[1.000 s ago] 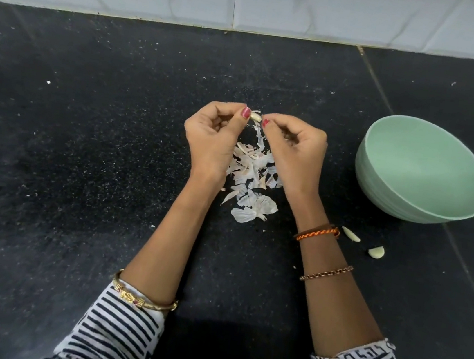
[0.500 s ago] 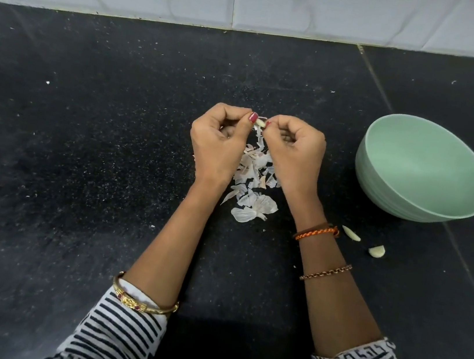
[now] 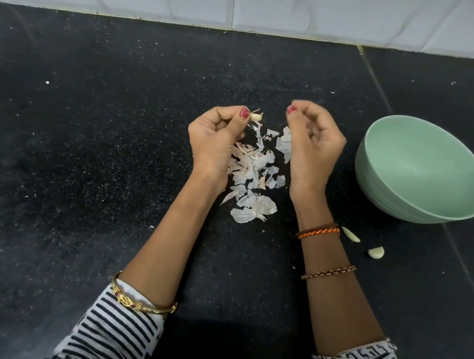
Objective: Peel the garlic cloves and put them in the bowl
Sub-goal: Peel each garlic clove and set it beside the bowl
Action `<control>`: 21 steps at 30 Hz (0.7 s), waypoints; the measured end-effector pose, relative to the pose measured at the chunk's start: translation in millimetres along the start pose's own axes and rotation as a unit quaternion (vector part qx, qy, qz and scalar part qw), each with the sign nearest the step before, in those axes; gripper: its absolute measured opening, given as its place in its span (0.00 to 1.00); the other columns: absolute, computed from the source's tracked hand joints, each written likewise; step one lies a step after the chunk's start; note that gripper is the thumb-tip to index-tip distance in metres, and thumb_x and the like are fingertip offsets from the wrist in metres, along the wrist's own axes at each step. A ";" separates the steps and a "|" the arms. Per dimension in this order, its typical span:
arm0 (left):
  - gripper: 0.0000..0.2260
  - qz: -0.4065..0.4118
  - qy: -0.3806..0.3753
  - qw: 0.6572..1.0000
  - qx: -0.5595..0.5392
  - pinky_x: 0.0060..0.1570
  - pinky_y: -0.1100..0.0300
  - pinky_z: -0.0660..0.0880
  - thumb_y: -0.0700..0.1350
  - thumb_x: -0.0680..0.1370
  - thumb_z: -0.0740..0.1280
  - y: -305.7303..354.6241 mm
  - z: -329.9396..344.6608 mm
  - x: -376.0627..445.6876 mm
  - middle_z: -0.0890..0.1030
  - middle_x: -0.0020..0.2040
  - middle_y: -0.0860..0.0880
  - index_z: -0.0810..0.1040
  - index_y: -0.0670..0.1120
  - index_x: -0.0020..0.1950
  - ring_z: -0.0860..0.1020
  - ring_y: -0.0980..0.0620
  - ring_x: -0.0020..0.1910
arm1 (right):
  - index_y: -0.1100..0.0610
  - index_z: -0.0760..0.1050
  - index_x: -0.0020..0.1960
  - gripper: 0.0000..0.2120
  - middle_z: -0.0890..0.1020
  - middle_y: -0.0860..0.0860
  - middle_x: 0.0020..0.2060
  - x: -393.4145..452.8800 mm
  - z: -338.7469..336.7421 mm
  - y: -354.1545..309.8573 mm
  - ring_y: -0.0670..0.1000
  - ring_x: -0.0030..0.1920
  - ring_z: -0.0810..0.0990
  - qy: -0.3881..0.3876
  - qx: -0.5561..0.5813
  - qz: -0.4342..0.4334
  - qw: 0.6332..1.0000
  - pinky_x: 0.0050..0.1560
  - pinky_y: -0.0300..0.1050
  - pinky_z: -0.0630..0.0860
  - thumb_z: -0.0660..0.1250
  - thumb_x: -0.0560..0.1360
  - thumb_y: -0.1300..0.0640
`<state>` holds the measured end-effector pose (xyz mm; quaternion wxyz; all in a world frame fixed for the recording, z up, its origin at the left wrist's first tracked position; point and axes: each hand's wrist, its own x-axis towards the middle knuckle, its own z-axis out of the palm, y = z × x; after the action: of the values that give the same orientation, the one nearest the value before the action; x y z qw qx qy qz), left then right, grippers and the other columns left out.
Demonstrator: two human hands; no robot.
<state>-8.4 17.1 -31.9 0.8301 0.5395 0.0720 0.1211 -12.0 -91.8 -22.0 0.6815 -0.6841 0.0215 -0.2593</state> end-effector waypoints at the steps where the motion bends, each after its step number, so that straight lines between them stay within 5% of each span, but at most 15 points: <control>1: 0.07 0.025 0.006 0.999 0.028 0.34 0.68 0.72 0.33 0.74 0.67 -1.0 -0.7 0.1 0.80 0.30 0.55 0.78 0.43 0.38 0.74 0.62 0.30 | 0.56 0.79 0.41 0.05 0.79 0.45 0.33 -0.6 -0.5 -1.1 0.39 0.35 0.75 -0.003 -0.004 -0.018 1.000 0.39 0.33 0.72 0.69 0.73 0.64; 7: 0.07 0.073 -0.004 0.994 0.078 0.36 0.68 0.73 0.32 0.74 0.68 -1.9 0.9 -3.5 0.80 0.32 0.56 0.79 0.43 0.39 0.77 0.63 0.33 | 0.59 0.82 0.44 0.03 0.83 0.47 0.36 -3.3 1.6 6.7 0.50 0.40 0.82 -0.100 -0.081 -0.040 0.991 0.44 0.47 0.80 0.71 0.71 0.60; 12: 0.07 0.051 -0.010 0.996 0.070 0.33 0.69 0.72 0.33 0.75 0.67 -0.6 2.3 -4.7 0.79 0.28 0.57 0.78 0.43 0.38 0.74 0.63 0.29 | 0.62 0.81 0.44 0.03 0.80 0.46 0.34 -3.4 3.2 7.2 0.39 0.34 0.77 -0.090 -0.064 -0.003 0.994 0.38 0.33 0.74 0.68 0.73 0.64; 21: 0.09 0.072 0.002 0.993 0.093 0.33 0.69 0.72 0.32 0.74 0.67 -1.0 6.2 -6.7 0.78 0.34 0.52 0.78 0.45 0.37 0.75 0.63 0.31 | 0.59 0.77 0.41 0.07 0.76 0.45 0.31 -6.9 7.5 4.2 0.38 0.31 0.72 -0.080 -0.074 0.011 0.994 0.34 0.31 0.70 0.63 0.76 0.64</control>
<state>-13.1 9.4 -30.3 0.7652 0.6183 0.0456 0.1738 -13.7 -82.6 -27.8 0.6315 -0.7507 -0.0060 -0.1940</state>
